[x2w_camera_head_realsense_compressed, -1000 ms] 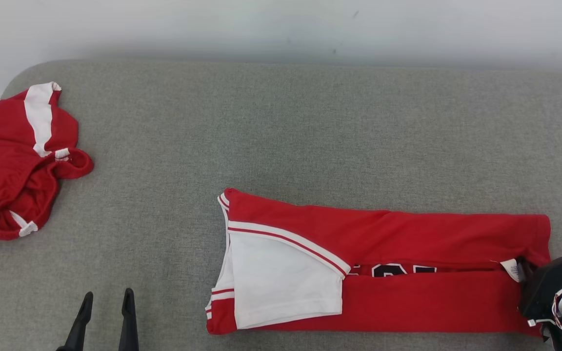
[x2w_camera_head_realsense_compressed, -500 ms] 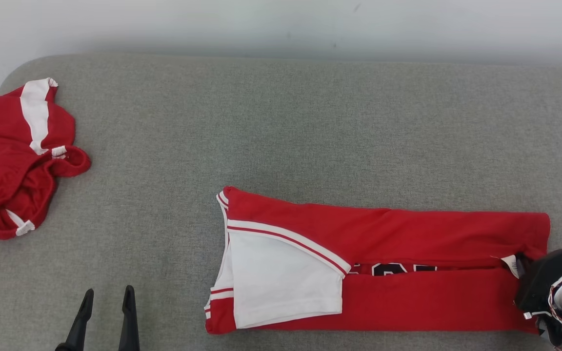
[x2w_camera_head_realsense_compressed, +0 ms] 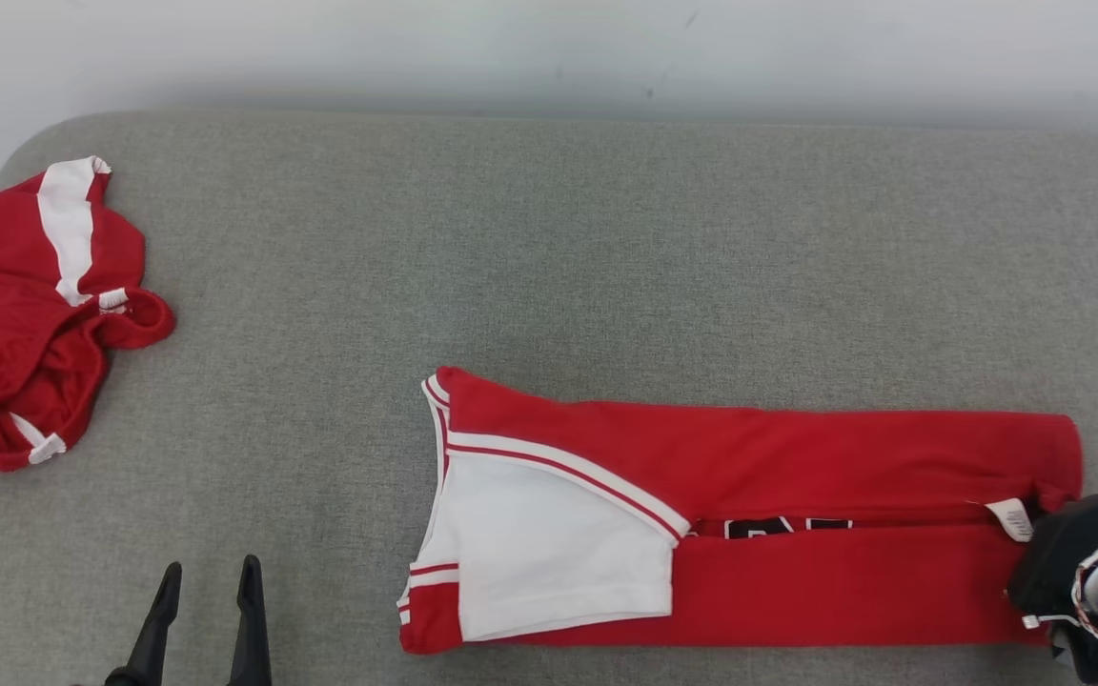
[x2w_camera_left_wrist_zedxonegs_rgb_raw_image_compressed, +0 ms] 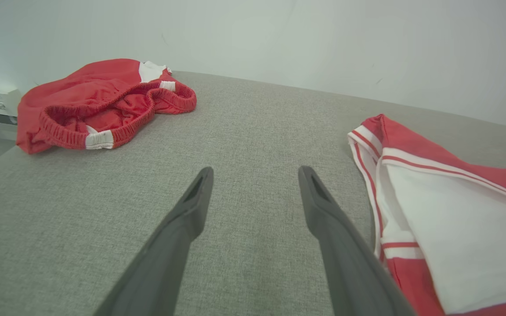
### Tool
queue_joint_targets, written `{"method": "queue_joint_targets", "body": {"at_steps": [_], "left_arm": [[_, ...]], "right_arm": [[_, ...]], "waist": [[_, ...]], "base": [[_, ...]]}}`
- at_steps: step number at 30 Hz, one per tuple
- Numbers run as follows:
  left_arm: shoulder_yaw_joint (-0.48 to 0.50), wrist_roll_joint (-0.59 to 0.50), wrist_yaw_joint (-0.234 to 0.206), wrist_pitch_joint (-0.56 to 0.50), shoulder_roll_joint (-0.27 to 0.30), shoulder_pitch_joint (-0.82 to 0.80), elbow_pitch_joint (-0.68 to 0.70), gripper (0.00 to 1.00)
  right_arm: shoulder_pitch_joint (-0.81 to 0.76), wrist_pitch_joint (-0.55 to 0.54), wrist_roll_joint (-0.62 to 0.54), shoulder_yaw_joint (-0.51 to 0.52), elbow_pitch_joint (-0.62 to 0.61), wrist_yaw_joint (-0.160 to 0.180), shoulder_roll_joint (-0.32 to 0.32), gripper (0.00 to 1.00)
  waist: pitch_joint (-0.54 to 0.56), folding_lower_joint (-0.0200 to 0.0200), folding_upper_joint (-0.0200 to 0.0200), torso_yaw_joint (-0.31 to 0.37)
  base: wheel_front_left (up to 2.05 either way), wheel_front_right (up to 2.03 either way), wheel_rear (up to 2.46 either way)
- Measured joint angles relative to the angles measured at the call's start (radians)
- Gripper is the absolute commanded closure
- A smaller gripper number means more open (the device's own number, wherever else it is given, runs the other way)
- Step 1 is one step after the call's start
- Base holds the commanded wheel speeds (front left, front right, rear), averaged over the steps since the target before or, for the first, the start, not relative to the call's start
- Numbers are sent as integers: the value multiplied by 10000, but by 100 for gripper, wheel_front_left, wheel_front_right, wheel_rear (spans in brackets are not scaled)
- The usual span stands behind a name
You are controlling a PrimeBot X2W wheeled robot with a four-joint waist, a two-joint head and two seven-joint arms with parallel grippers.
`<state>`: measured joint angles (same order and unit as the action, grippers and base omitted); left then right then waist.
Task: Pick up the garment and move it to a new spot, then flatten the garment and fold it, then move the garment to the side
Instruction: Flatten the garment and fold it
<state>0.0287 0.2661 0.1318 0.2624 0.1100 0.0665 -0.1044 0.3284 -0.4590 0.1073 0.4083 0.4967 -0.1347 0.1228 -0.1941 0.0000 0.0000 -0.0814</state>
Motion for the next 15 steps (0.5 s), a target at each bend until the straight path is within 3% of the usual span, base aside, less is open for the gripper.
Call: {"method": "queue_joint_targets", "body": {"at_steps": [15], "left_arm": [[48,12,0,0,-46,163,25,0]], "right_arm": [[250,619,-1198,2276,-702,25,648,100]], "waist": [[322,1,2,358]], "base": [[0,0,0]]}}
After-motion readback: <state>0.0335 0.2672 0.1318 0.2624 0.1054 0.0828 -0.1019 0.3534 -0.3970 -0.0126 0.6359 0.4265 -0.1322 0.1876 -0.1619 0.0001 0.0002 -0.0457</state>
